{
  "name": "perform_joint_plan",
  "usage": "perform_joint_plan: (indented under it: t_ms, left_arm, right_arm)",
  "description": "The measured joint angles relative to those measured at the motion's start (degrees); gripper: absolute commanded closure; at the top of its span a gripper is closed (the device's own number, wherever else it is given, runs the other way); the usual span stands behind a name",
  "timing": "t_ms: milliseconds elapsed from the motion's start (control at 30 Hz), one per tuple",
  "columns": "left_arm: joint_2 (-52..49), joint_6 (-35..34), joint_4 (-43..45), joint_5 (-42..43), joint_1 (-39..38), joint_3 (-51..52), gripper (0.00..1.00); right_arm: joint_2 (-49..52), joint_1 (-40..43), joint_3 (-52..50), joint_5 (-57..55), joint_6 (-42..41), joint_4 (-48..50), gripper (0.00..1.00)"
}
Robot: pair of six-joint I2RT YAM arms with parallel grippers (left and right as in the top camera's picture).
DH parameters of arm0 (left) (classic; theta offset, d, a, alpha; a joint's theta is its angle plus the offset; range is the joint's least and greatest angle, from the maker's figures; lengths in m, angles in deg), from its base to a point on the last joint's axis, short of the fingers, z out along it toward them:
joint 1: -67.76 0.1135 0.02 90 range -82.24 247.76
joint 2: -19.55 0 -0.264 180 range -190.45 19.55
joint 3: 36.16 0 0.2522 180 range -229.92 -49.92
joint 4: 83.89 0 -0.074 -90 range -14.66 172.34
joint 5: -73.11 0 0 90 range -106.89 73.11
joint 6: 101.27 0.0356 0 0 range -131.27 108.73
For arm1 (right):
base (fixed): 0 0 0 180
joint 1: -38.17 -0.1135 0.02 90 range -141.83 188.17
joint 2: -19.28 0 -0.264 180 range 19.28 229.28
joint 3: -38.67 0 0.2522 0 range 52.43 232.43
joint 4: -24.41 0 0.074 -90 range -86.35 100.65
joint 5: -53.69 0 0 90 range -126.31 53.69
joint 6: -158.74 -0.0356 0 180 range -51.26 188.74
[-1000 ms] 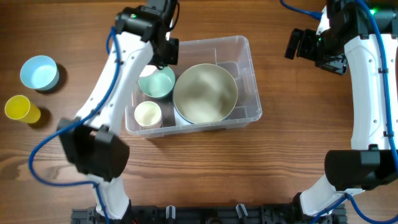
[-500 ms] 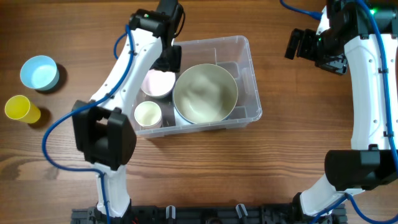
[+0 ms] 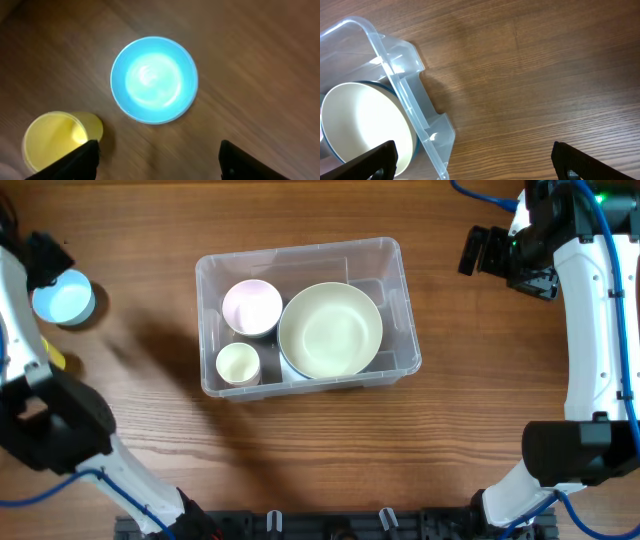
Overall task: Pack container
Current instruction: 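Grasp the light blue bowl with the left gripper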
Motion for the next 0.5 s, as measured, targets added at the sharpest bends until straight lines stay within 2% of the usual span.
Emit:
perform_joint_plan:
  t_ms: [200,333,500]
  left_arm:
    - [-11.15,3.17,8.00,1.86,0.07,0.00,0.27]
    - [-13.62,7.76,10.56,2.29,-0.70,0.02,0.27]
    - [-17.57,8.79,10.91,2.27,-2.67,0.02,0.27]
  right_arm:
    - [0.00,0.00,0.00,0.00,-0.02,0.00,0.00]
    - [0.00,0.00,0.00,0.00,-0.02,-0.02,0.00]
    - [0.00,0.00,0.00,0.02,-0.02,0.00,0.00]
